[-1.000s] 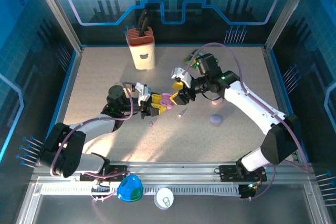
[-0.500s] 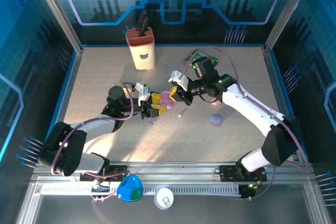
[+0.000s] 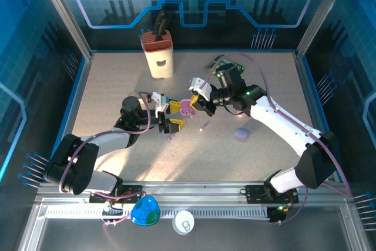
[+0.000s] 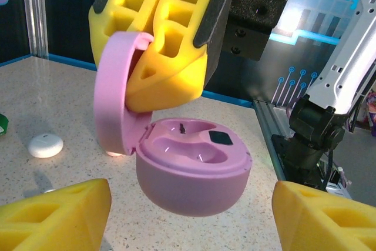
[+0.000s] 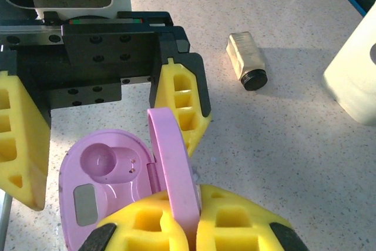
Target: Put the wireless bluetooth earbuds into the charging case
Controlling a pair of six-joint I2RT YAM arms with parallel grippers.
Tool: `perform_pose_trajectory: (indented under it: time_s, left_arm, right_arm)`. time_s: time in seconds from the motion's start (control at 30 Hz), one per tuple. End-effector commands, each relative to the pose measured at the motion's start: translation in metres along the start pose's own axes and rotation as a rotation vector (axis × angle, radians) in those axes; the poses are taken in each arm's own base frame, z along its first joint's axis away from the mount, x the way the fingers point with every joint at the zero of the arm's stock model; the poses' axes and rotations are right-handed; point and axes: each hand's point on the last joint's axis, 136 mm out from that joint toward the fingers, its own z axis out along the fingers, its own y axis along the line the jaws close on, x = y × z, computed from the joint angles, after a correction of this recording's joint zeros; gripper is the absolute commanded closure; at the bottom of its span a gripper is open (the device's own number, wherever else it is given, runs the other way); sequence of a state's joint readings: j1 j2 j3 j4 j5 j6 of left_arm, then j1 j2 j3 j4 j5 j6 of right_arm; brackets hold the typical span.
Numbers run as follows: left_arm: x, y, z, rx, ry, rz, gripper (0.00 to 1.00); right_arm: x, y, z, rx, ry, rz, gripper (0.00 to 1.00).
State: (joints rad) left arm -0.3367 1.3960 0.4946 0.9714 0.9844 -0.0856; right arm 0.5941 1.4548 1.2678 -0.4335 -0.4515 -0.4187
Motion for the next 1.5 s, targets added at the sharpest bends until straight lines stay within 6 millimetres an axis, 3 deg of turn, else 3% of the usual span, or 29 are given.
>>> perform_pose_trajectory:
  time_s: [0.0,0.33,1.47]
  left_arm:
    - [-0.008,0.005,0.002,-0.002,-0.017,0.014,0.30]
    - [-0.015,0.009,0.005,0.003,-0.064,0.028,0.38]
    - [-0.012,0.006,0.009,0.031,-0.060,0.046,0.41]
  right_arm:
    - [-0.005,0.003,0.000,0.015,-0.019,-0.017,1.00]
    - [-0.005,0.005,0.004,-0.009,-0.022,-0.004,1.00]
    - [-0.013,0.005,0.016,-0.064,-0.051,0.037,1.00]
